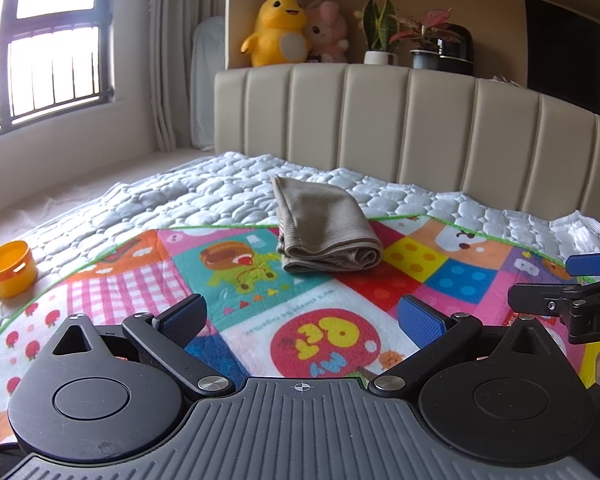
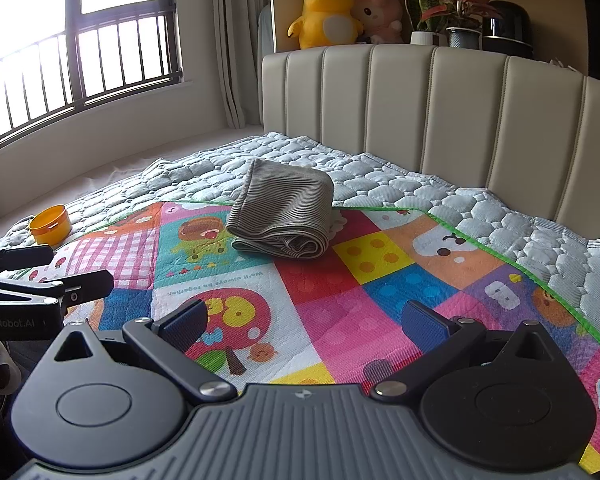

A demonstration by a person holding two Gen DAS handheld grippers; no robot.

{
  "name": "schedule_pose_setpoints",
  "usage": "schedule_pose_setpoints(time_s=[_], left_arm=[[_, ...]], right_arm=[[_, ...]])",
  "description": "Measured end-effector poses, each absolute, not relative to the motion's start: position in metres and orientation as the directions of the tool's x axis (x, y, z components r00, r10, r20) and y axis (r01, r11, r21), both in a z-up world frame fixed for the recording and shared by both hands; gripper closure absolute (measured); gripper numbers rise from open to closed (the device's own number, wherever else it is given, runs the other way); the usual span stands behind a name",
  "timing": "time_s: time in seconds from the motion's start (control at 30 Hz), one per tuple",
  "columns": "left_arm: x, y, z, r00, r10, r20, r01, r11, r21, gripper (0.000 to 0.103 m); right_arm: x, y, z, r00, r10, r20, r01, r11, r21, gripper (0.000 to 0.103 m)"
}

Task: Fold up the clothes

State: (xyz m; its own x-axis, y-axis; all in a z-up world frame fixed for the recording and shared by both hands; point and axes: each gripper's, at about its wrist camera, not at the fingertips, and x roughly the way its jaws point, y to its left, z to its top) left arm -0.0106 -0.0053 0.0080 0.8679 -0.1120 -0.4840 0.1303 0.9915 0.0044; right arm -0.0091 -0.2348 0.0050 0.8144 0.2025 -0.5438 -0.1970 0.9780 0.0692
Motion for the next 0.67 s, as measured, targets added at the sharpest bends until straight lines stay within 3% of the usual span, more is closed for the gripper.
schedule_pose_setpoints(time_s=[0.43, 0.67], left_arm=[[-0.012, -0.002, 0.01, 0.874, -0.126, -0.47, 0.139, 0.99, -0.007, 0.0], [-0.007, 0.011, 0.021, 0.879, -0.142, -0.456, 0.115, 0.99, -0.085, 0.0]], right_arm=[[-0.007, -0.239, 0.004, 0.813, 0.204, -0.545, -0.19, 0.978, 0.084, 0.0], [-0.006, -0.249, 0.021, 0.823, 0.245, -0.512, -0.189, 0.969, 0.16, 0.0]])
